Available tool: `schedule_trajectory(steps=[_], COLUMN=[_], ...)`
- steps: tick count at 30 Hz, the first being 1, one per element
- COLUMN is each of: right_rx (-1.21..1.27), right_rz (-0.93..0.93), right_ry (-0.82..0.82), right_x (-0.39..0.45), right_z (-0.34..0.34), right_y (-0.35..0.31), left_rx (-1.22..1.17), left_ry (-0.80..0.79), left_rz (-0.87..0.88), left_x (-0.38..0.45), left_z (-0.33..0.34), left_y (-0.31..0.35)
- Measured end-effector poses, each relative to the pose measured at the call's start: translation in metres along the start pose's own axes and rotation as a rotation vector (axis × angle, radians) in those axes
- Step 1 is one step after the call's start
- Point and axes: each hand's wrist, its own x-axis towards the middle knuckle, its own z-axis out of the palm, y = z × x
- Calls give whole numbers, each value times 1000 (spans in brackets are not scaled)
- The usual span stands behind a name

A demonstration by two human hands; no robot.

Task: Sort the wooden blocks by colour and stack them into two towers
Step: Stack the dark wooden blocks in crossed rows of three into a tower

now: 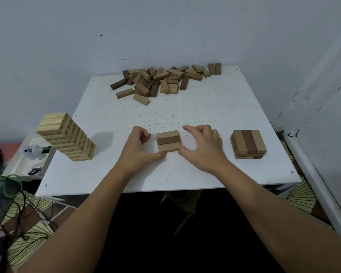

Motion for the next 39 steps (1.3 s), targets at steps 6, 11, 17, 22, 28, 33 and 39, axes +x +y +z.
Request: schedule_trajectory(steps=[6, 11, 17, 22, 28, 33, 39], right_rx=[-147, -190, -214, -322, -351, -328, -306], right_rz=[-47, -37, -90, -166, -210, -141, 1], right_ry=[-371, -497, -432, -309, -180, -153, -146], right_x=[26, 45, 49, 43, 40, 23, -9], right_z=[-32, -43, -34, -35, -73, -123, -164], right_y=[-6, -14, -14, -23, -25, 6, 58], left_rx=[86, 204, 285, 301, 253, 240, 232], left_ry=[-163, -304, -294, -263, -211, -259, -329], left_rz=[-85, -163, -104, -74, 24, 111, 177], left_x=[10, 26, 33, 31, 33, 38, 38], left_z=[-11, -19, -18, -19, -18, 20, 84], left_y=[9, 24, 22, 26, 52, 90, 122])
